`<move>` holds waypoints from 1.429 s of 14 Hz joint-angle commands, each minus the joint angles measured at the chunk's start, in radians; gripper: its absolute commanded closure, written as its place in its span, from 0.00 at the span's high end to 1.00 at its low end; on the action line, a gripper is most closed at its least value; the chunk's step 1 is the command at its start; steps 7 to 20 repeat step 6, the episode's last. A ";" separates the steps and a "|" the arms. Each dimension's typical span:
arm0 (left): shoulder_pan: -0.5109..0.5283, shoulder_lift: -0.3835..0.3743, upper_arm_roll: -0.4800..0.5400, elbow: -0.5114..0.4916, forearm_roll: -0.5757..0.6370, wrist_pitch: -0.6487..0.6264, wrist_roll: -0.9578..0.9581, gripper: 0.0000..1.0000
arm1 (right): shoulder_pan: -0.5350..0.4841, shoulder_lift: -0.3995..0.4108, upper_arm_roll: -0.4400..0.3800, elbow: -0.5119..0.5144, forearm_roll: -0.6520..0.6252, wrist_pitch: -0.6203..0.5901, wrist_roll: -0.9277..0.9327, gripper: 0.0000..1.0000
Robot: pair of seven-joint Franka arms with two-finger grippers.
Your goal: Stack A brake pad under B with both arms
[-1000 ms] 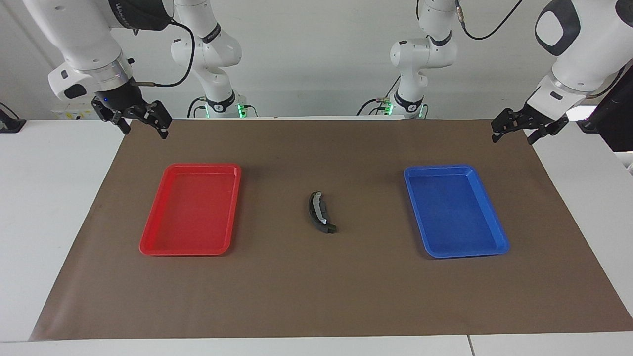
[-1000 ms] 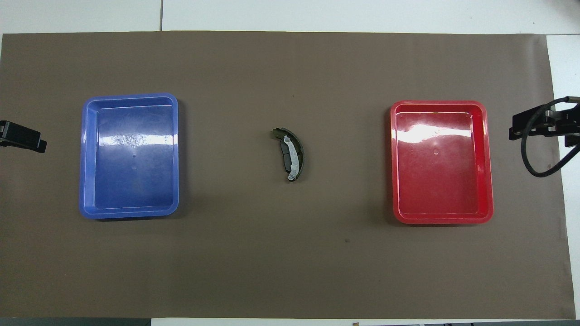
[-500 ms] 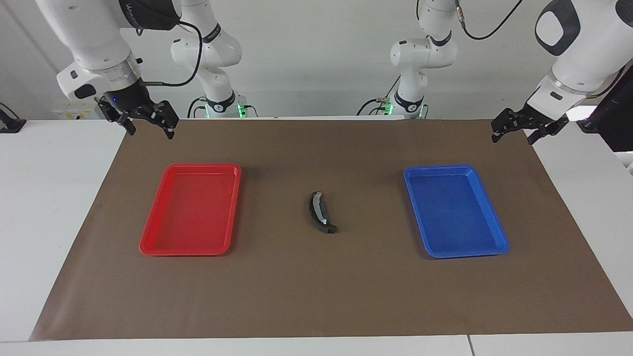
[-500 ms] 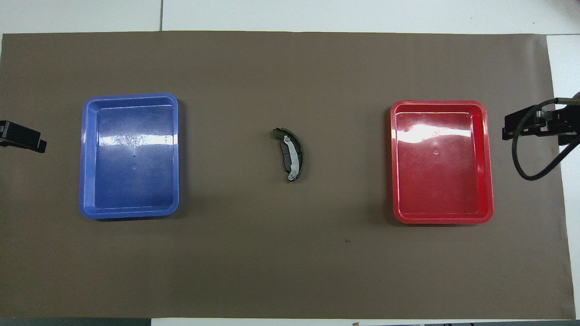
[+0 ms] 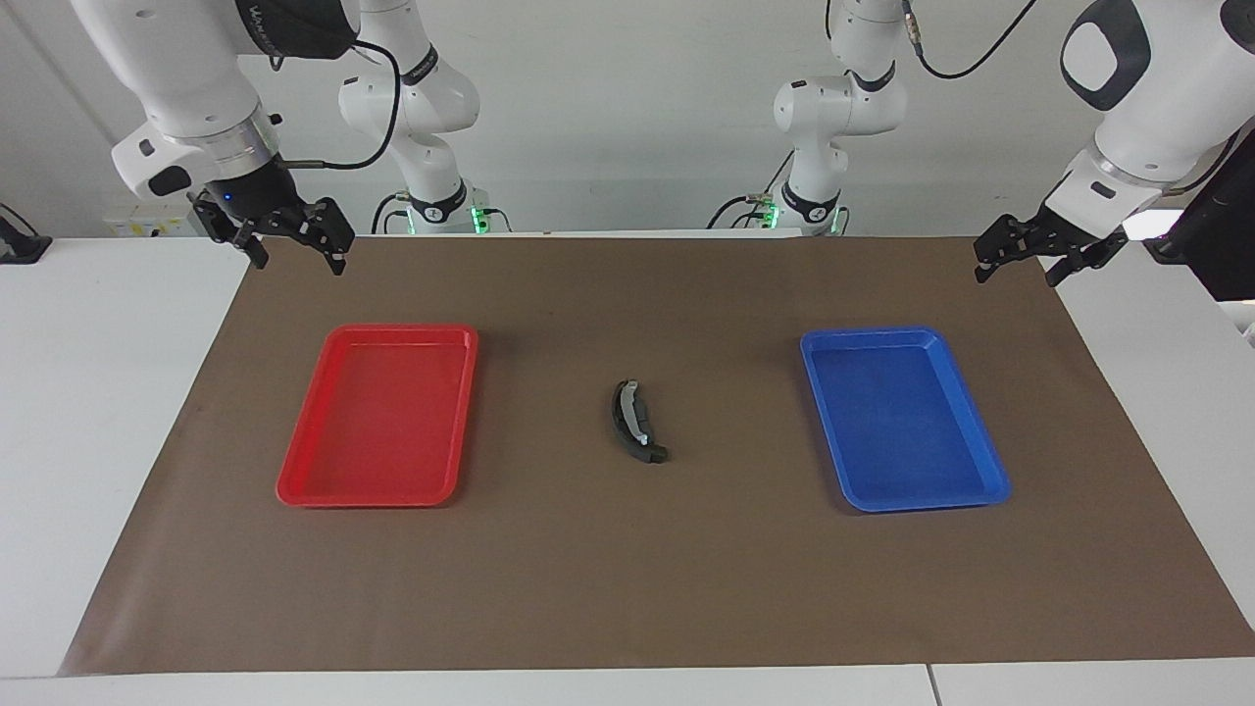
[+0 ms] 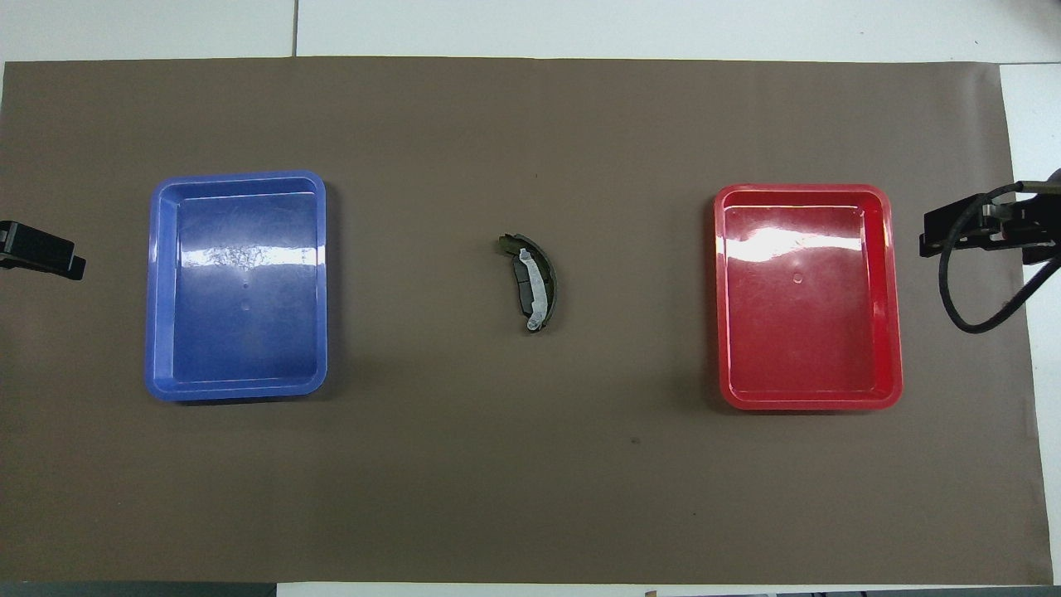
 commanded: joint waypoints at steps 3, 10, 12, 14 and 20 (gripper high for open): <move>0.008 -0.012 -0.006 -0.005 -0.009 -0.003 0.002 1.00 | -0.012 -0.001 0.007 0.004 -0.005 0.000 -0.026 1.00; 0.008 -0.012 -0.006 -0.005 -0.009 -0.005 0.002 1.00 | -0.012 -0.002 0.007 0.004 -0.005 0.002 -0.026 1.00; 0.008 -0.012 -0.006 -0.005 -0.009 -0.005 0.002 1.00 | -0.012 -0.002 0.007 0.004 -0.005 0.002 -0.026 1.00; 0.008 -0.012 -0.006 -0.005 -0.009 -0.005 0.002 1.00 | -0.012 -0.002 0.007 0.004 -0.005 0.002 -0.026 1.00; 0.008 -0.012 -0.006 -0.005 -0.009 -0.005 0.002 1.00 | -0.012 -0.002 0.007 0.004 -0.005 0.002 -0.026 1.00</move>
